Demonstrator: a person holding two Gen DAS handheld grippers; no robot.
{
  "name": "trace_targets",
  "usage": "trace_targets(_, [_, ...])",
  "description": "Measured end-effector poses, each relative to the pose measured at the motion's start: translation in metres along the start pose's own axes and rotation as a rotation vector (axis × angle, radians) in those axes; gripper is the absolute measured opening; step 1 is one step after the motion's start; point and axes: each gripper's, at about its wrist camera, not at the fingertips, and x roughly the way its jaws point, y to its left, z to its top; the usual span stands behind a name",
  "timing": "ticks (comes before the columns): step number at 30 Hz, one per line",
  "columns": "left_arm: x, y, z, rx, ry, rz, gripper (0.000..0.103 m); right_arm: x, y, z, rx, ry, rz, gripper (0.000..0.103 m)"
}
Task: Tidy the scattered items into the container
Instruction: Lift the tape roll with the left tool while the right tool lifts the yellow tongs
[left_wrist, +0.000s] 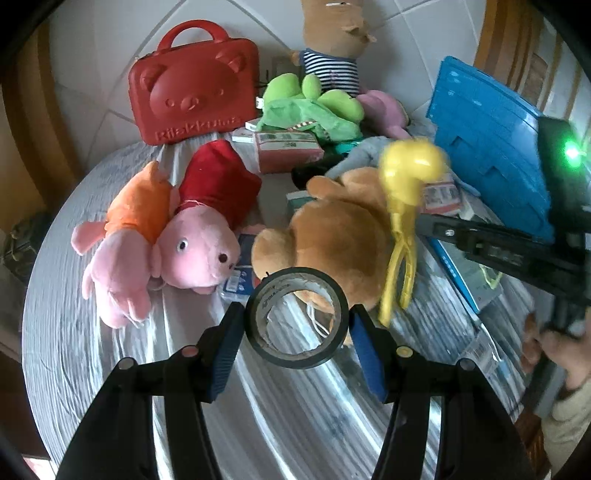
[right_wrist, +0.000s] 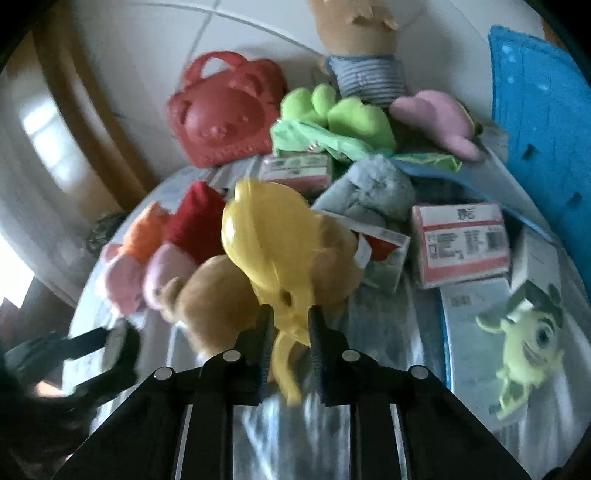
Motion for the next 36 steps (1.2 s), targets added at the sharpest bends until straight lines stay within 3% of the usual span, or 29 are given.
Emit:
trace_targets(3, [0.009, 0.003, 0.009, -0.01, -0.002, 0.003, 0.057, 0.019, -0.009, 0.01, 0.024, 0.011, 0.024, 0.033])
trace_targets(4, [0.012, 0.004, 0.012, -0.015, -0.002, 0.005, 0.057, 0.024, -0.011, 0.013, 0.028, 0.009, 0.035, 0.042])
trace_targets(8, [0.023, 0.009, 0.022, -0.039, 0.005, 0.006, 0.057, 0.022, -0.001, 0.021, -0.051, 0.007, 0.056, 0.066])
trace_targets(9, [0.025, 0.009, 0.024, -0.044, 0.004, 0.005, 0.057, 0.019, 0.003, 0.022, -0.078, 0.004, 0.061, 0.068])
trace_targets(13, [0.033, 0.011, 0.034, -0.063, 0.002, -0.001, 0.057, 0.005, 0.027, 0.022, -0.202, -0.015, 0.088, 0.069])
trace_targets(15, [0.04, 0.008, 0.037, -0.061, 0.008, -0.002, 0.057, 0.014, 0.036, 0.025, -0.252, 0.015, 0.067, 0.061])
trace_targets(18, [0.048, 0.004, 0.04, -0.063, 0.013, 0.002, 0.057, 0.04, 0.037, 0.029, -0.277, 0.057, 0.044, 0.06])
trace_targets(24, [0.054, 0.002, 0.044, -0.068, 0.008, 0.021, 0.057, 0.044, 0.031, 0.032, -0.253, 0.037, 0.048, 0.054])
trace_targets(36, [-0.016, -0.019, 0.06, -0.018, -0.136, -0.017, 0.057, -0.054, 0.037, 0.047, -0.221, -0.15, 0.033, 0.054])
